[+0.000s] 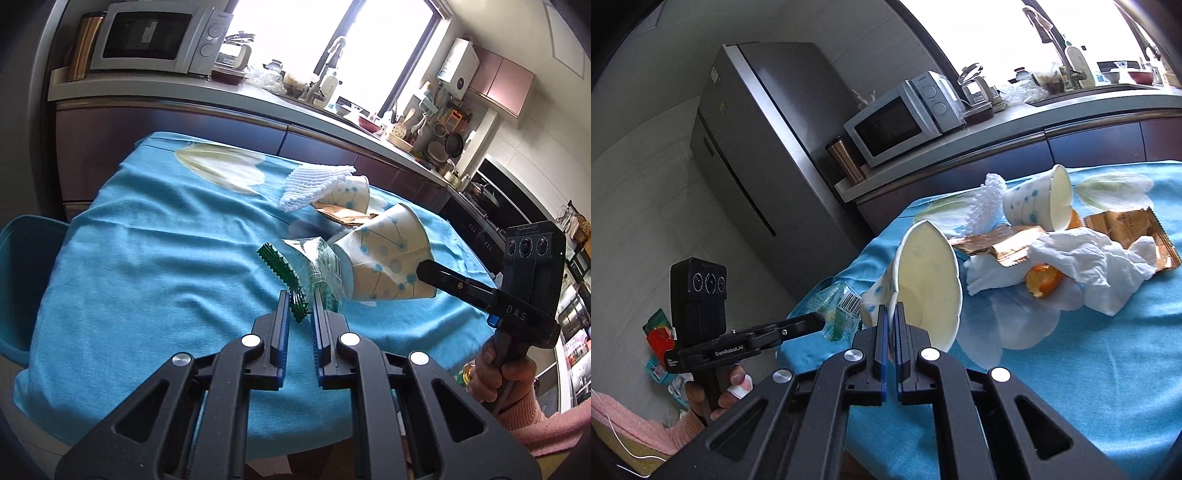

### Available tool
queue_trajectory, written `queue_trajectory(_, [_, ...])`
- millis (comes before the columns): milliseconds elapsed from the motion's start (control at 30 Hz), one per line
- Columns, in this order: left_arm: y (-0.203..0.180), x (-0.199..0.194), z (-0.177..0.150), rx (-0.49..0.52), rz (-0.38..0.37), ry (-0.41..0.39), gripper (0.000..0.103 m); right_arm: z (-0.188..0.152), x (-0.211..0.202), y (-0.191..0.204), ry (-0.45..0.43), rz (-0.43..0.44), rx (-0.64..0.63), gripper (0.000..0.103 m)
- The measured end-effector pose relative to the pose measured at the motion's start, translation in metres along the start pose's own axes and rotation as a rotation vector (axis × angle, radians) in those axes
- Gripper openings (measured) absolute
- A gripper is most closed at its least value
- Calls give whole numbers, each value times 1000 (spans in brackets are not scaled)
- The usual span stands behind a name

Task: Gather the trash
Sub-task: 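Grasp the green-edged plastic wrapper with the left tool while the right tool grasps a paper cup, then carry the wrapper and paper cup over the teal bin with both tools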

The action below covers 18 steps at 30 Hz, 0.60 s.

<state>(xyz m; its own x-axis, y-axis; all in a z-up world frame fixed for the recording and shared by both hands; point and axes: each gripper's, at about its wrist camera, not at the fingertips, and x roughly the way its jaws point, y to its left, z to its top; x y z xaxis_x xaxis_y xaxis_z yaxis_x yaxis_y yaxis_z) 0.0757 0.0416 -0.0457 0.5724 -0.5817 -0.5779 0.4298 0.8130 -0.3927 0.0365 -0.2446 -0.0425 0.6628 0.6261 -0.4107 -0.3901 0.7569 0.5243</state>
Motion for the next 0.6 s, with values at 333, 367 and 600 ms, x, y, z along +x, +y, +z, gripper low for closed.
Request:
queue_trajectory(333, [41, -43, 0, -83, 89, -66, 11, 12, 41, 26, 52, 73, -55, 2])
queue_trajectory(367, [45, -47, -1, -92, 99, -74, 12, 14, 45, 29, 57, 79, -62, 2])
queue_trajectory(600, [77, -78, -3, -152, 172, -131, 11, 25, 74, 48, 93, 128, -102, 2])
